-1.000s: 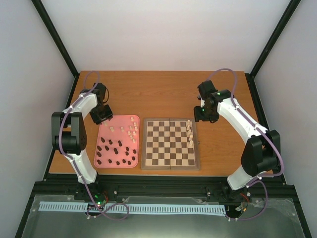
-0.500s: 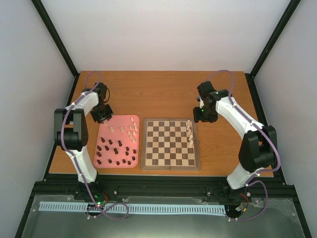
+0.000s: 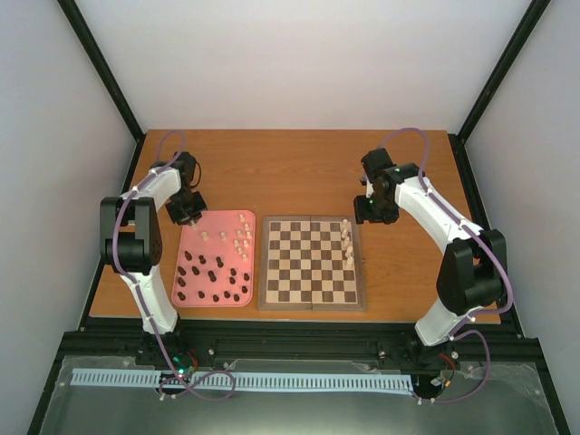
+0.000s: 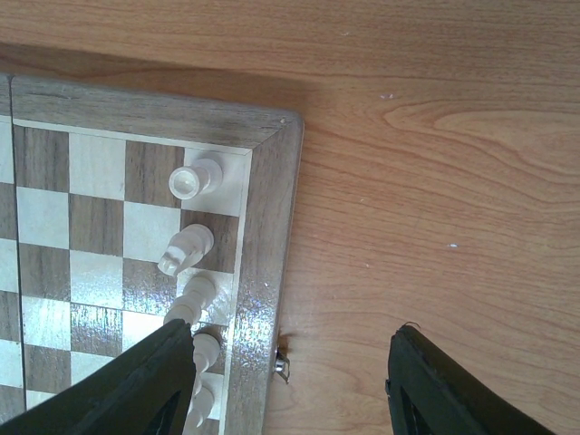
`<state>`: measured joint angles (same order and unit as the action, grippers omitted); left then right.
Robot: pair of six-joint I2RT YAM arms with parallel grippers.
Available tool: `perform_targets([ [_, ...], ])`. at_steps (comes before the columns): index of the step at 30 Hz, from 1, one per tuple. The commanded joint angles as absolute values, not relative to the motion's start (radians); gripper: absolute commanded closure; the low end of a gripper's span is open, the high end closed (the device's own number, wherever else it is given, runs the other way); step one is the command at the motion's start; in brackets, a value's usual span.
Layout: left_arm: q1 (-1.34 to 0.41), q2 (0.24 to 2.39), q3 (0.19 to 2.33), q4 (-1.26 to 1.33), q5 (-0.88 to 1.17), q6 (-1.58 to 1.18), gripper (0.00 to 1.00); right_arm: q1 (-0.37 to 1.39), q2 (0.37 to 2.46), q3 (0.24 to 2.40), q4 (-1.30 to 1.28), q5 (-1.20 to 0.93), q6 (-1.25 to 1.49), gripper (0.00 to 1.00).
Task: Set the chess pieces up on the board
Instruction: Pick up the chess piece from the storage box, then place the chess piece on the chessboard.
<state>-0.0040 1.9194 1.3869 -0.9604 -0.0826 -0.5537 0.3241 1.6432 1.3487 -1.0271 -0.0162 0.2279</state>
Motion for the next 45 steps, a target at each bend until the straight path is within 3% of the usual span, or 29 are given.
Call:
perform_targets([
  [1,0.006,1.879,1.417,-0.977,-0.089,-0.54,0.99,0.314,1.652,1.36,-1.017,-0.022,0.222,0.41],
  [10,-0.101,1.741,1.658,-1.113,-0.092,-0.417,0.99,0.311,1.653,1.375,-0.994,0.014,0.236,0.41],
  [17,-0.392,1.713,1.747,-1.097,0.176,-0.263,0.99,0.298,1.65,1.352,-0.977,0.05,0.279,0.4],
  [20,-0.524,1.723,1.756,-1.06,0.257,-0.232,0.99,0.297,1.641,1.329,-0.959,0.07,0.305,0.34],
  [25,-0.804,1.797,1.824,-1.085,0.219,-0.086,0.99,0.29,1.628,1.303,-0.925,0.085,0.332,0.25],
  [27,-0.884,1.824,1.833,-1.082,0.219,-0.069,0.99,0.289,1.619,1.293,-0.91,0.088,0.337,0.18],
  [29,-0.935,1.85,1.838,-1.068,0.244,-0.084,0.99,0.287,1.616,1.285,-0.9,0.095,0.336,0.02],
  [30,-0.956,1.857,1.836,-1.057,0.252,-0.095,0.99,0.284,1.616,1.281,-0.896,0.096,0.334,0.0],
  [39,-1.044,1.895,1.783,-0.986,0.286,-0.161,0.99,0.246,1.623,1.275,-0.861,0.088,0.306,0.0],
  [45,-1.092,2.008,1.859,-1.021,0.222,-0.151,0.99,0.207,1.629,1.272,-0.844,0.068,0.29,0.0],
])
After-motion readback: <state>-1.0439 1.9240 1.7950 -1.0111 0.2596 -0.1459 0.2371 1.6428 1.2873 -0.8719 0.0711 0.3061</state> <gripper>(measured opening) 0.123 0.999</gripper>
